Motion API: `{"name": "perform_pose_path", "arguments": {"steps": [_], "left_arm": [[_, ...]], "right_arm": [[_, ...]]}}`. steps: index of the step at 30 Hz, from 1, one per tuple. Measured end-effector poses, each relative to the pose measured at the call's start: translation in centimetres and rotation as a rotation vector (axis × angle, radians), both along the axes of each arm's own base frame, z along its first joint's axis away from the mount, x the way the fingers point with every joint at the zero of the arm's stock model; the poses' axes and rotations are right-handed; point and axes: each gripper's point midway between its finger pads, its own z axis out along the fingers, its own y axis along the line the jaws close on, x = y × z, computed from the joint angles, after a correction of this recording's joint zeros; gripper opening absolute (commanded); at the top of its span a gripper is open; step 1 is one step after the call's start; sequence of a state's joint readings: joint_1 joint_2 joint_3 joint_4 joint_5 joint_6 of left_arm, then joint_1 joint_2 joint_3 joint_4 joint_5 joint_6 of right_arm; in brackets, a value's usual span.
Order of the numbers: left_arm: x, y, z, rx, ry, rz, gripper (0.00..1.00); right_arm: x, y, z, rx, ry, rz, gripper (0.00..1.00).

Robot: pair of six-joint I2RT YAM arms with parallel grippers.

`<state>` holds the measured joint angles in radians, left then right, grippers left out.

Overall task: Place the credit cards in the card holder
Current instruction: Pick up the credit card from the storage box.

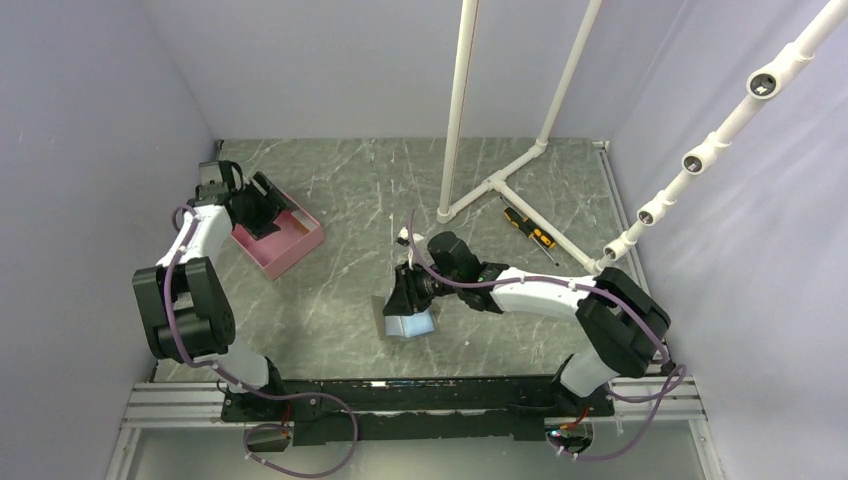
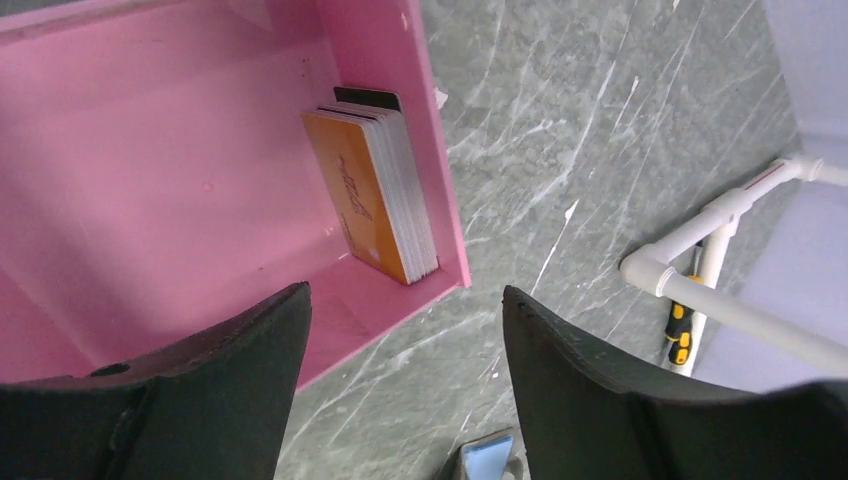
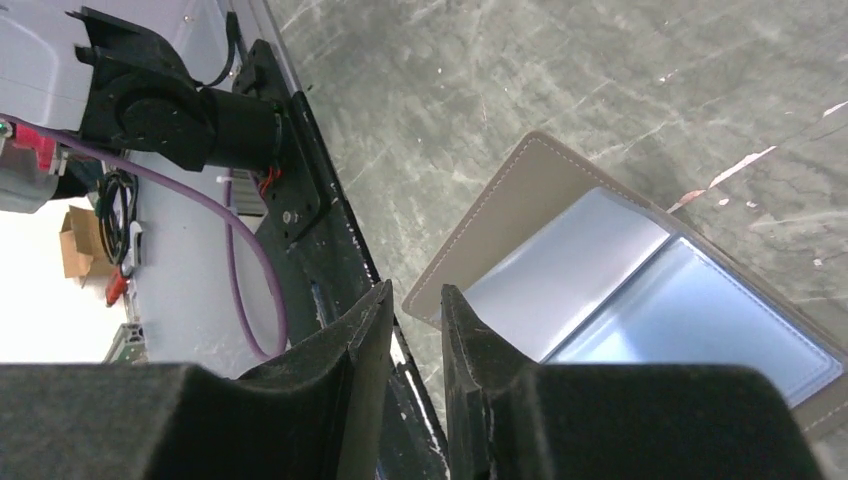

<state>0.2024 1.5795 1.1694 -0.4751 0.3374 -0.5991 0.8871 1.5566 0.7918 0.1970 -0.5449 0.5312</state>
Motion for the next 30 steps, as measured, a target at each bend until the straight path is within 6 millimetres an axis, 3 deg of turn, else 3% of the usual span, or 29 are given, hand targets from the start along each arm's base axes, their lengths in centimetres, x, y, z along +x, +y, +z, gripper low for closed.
{"name": "perform_pose_path", "arguments": {"steps": [8, 12, 15, 24, 30], "left_arm": [[0.5, -0.1, -2.7, -0.188, -0.043, 0.048, 0.77], [1.0, -0.7, -3.7, -0.238, -0.06, 0.032, 0.92], [1.4, -1.1, -3.9, -0.27, -0.078, 0.018, 0.96], [2.4, -1.7, -4.6, -0.322, -0.099, -0.012, 0.93], [2.8, -2.2, -5.1, -0.373, -0.097, -0.021, 0.84]], "right_arm": [[0.5, -0.7, 0.2, -0.014, -0.006, -0.024, 0.27], [0.6, -0.8, 0.0, -0.02, -0.007, -0.027, 0.27], [0.5, -1.0, 0.0, -0.022, -0.007, -0.026, 0.27], [0.6, -1.1, -0.2, -0.025, -0.008, -0.031, 0.26], [0.6, -1.1, -0.2, -0.028, -0.008, -0.032, 0.26]]}}
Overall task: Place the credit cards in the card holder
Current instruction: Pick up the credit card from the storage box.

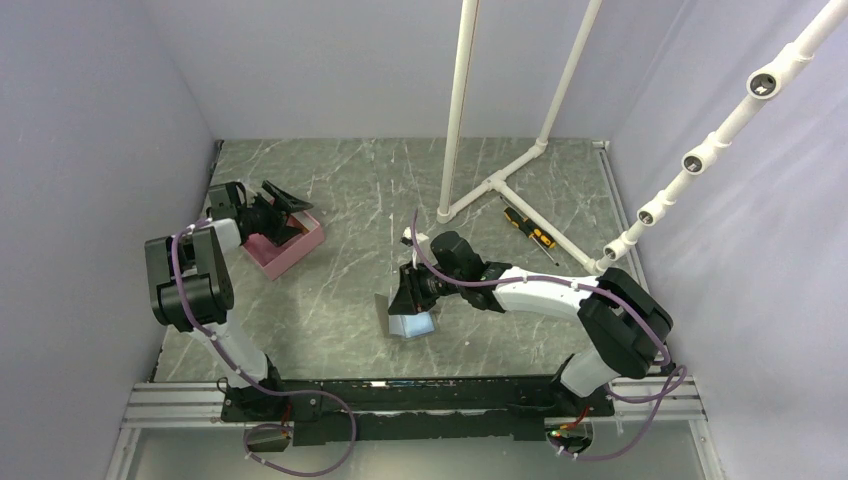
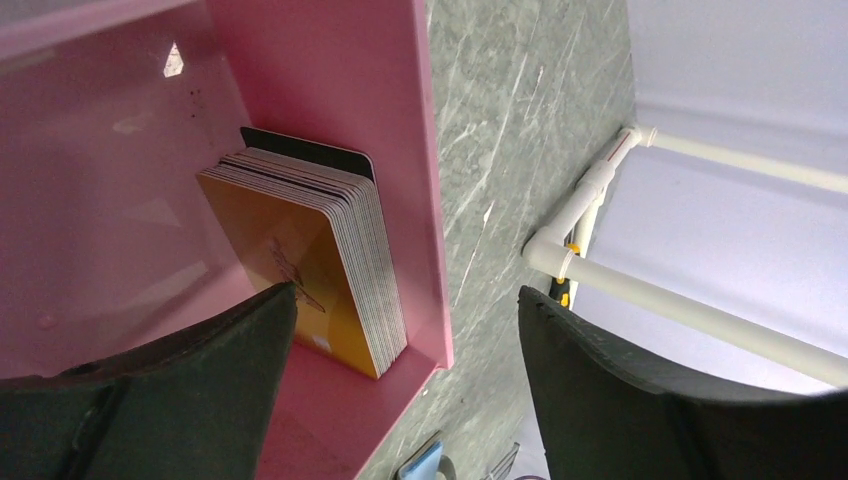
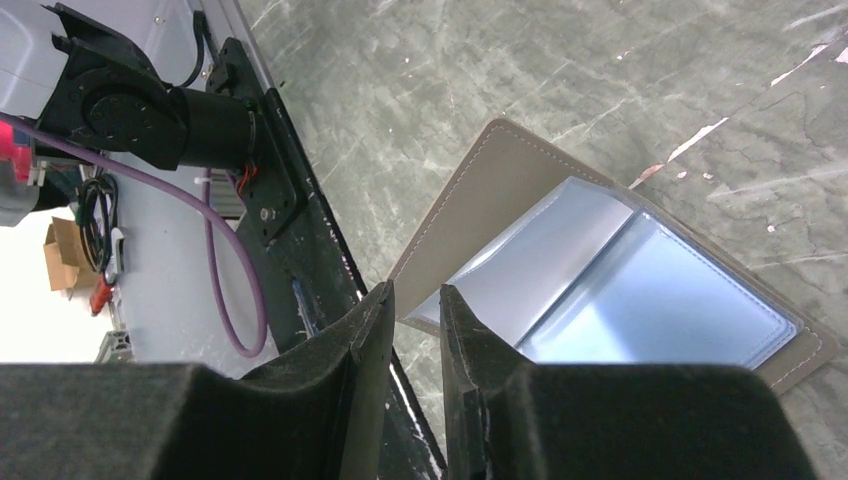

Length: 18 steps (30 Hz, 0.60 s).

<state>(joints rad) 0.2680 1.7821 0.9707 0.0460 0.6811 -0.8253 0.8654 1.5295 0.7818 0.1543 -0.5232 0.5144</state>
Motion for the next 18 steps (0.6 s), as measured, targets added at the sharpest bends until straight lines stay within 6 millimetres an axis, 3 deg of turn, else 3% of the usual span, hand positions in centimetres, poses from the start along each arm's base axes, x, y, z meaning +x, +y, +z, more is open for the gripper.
{"name": "perform_pose_path", "arguments": {"steps": [10, 18], "left_arm": [[0.14, -0.29, 0.02, -0.028, -0.005, -0.012, 0.67], [0.41, -0.22, 0.36, -0.026, -0.012, -0.012, 0.63]], "right_arm": [[-0.07, -0.11, -0.17, -0.008, 0.0, 0.003, 0.25], [-0.15, -0.23, -0.41, -0.017, 0.004, 0.005, 0.25]]}}
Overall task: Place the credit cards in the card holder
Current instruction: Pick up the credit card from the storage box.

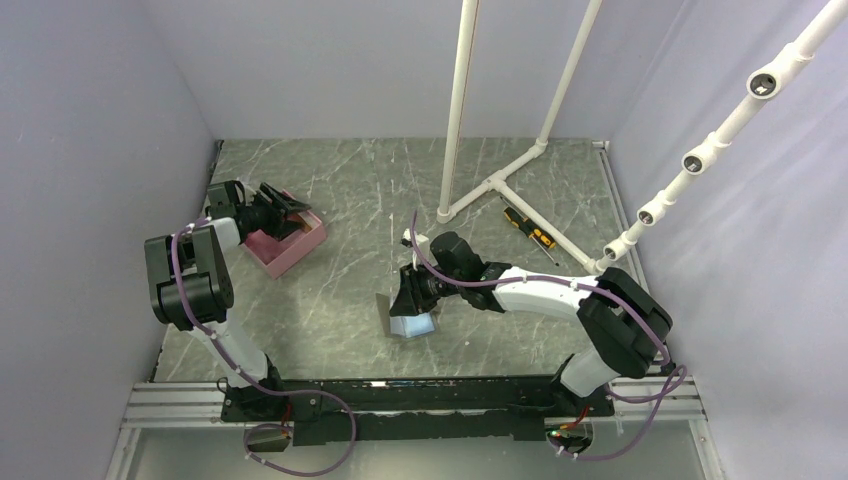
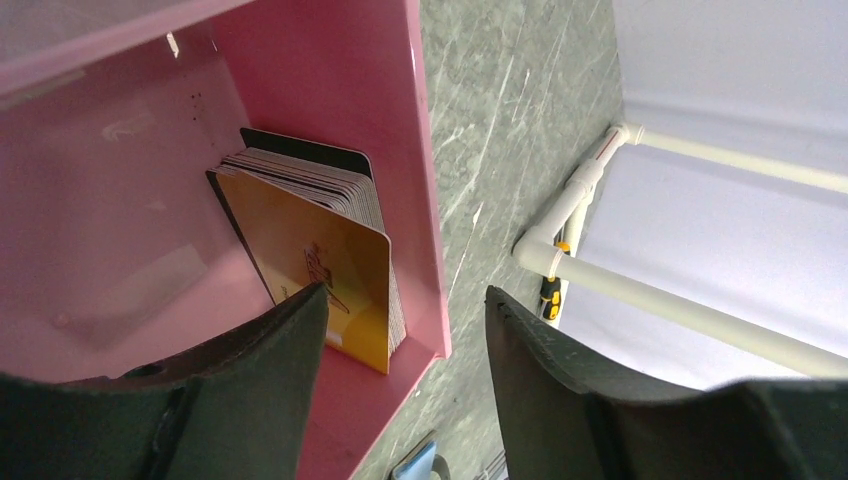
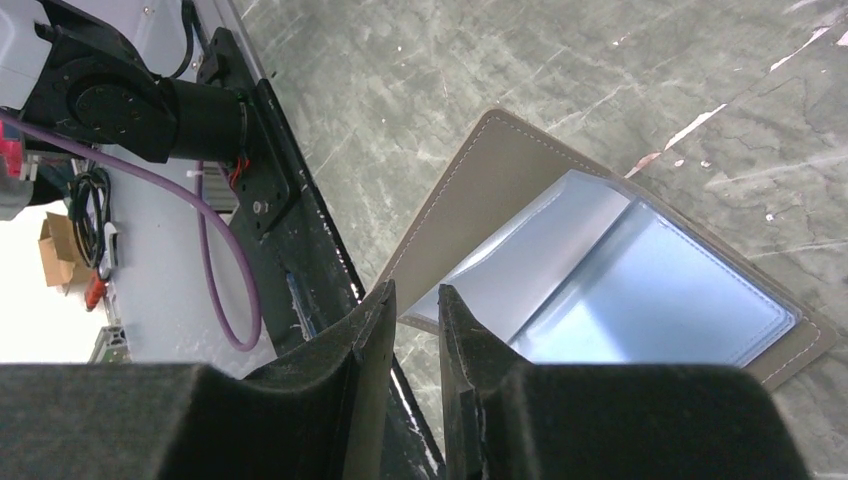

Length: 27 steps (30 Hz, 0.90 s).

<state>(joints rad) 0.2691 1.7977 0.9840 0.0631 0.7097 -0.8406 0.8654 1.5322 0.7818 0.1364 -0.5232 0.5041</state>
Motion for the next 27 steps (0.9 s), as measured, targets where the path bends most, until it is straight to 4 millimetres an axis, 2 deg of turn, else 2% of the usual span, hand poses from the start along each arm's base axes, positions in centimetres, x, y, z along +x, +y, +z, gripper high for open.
{"name": "perform_pose_path", "arguments": {"steps": [13, 20, 27], "left_arm": [[-0.07, 0.09, -0.2, 0.007, 0.008, 0.004, 0.5], [-0.28, 0.15, -0.49, 0.01, 0.024, 0.008, 0.46], [-0.35, 0.17, -0.58, 0.01, 0.03, 0.01, 0.36]], "right_arm": [[-0.05, -0.06, -0.08, -0.004, 0.003, 0.0, 0.24], [-0.05, -0.07, -0.1, -0.004, 0.001, 0.002, 0.24], [-0.06, -0.07, -0.21, -0.007, 0.003, 0.002, 0.24]]}}
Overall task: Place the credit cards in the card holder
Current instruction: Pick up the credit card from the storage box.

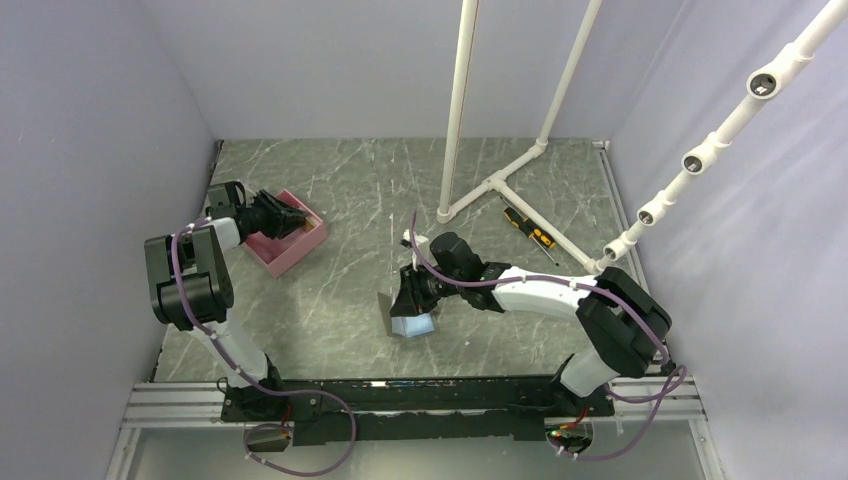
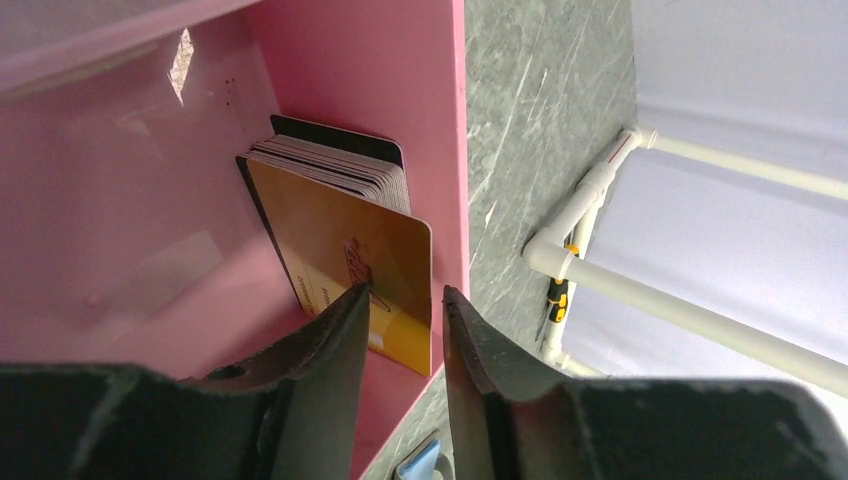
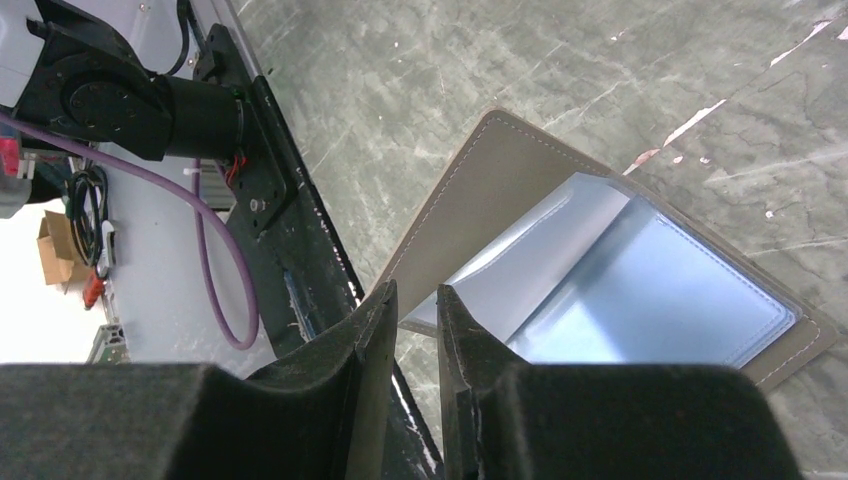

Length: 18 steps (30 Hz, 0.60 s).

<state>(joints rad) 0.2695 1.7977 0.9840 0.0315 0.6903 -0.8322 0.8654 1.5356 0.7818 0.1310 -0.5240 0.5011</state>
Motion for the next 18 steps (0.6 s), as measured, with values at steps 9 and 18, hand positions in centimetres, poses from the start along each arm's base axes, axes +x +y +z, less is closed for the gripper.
{"name": "perform_pose_path", "arguments": {"steps": [9, 18], "left_arm": [[-0.09, -0.03, -0.06, -0.002, 0.005, 0.0, 0.25], [-0.43, -0.04, -0.36, 0.003, 0.023, -0.004, 0.18]], "right_arm": [[0.0, 0.0, -0.07, -0.001, 0.001, 0.0, 0.24], [-0.01, -0.01, -0.08, -0.002, 0.001, 0.0, 0.24]]}}
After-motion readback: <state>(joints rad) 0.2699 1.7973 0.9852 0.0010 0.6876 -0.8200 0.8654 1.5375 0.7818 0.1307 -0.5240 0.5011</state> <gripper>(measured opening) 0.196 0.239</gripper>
